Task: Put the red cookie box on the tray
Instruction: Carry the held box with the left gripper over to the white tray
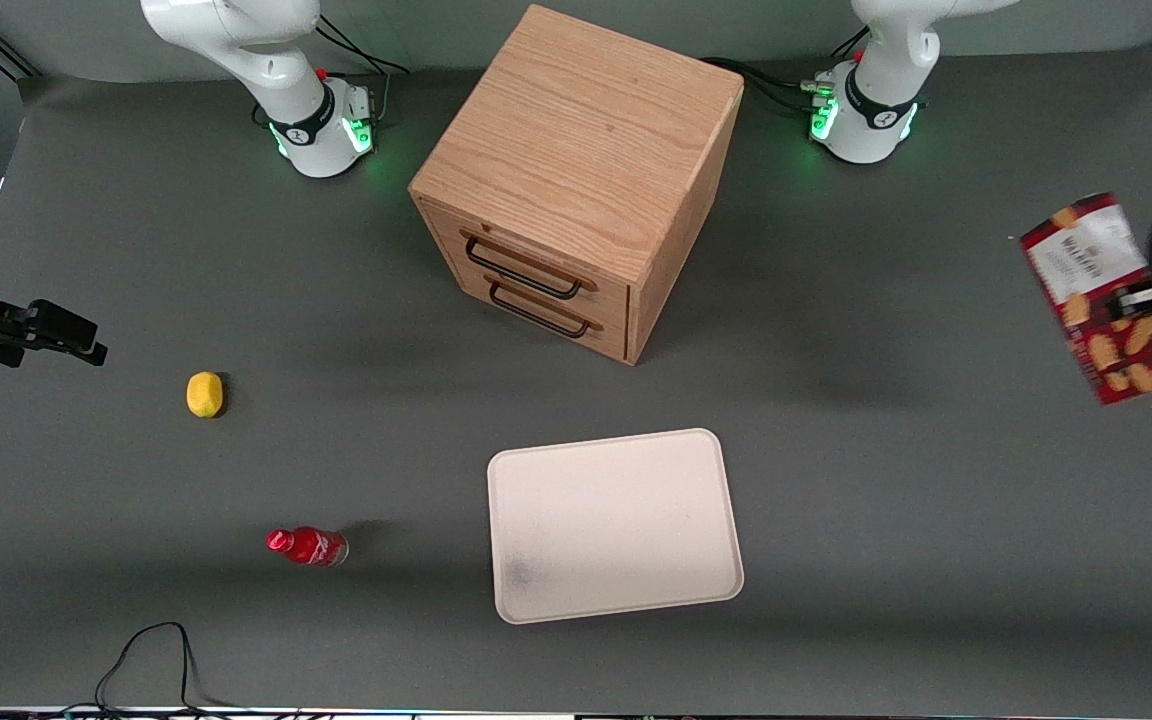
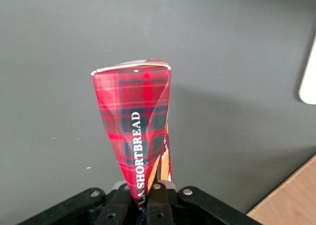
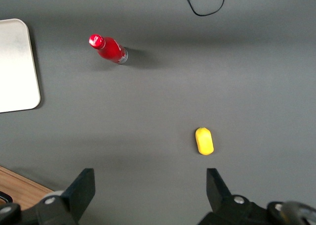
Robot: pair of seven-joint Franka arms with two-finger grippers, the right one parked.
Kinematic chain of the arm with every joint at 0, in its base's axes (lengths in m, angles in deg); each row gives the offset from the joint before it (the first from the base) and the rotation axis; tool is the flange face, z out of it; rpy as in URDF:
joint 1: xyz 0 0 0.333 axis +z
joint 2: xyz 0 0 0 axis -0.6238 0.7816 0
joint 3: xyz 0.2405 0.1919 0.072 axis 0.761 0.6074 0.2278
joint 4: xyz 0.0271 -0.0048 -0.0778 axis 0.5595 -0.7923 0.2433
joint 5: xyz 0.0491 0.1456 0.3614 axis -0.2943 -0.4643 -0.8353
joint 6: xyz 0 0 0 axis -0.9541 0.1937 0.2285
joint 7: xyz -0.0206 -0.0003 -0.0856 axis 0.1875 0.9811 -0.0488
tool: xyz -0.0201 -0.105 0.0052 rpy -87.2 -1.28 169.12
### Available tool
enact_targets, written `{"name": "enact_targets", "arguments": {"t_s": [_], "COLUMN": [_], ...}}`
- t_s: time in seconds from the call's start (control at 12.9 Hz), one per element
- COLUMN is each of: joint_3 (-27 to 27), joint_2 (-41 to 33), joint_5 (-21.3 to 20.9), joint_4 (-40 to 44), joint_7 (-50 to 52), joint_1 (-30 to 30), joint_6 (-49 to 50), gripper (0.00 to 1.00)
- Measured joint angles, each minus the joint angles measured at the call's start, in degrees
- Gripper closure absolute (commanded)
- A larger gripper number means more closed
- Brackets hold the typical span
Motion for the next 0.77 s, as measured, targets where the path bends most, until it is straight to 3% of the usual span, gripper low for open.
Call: {"name": "enact_targets", "arguments": {"t_s": [0.23,0.77], "joint_3": [-1.1,-2.2], "joint_2": [7.8,23.7], "joint_5": [4.0,4.5], "joint_4": [5.3,10.8], "joint_7": [8.9,23.5], "joint_1": [-5.2,-19.0], "joint_6": [-2.4,-21.7], "gripper": [1.00,1.00]}}
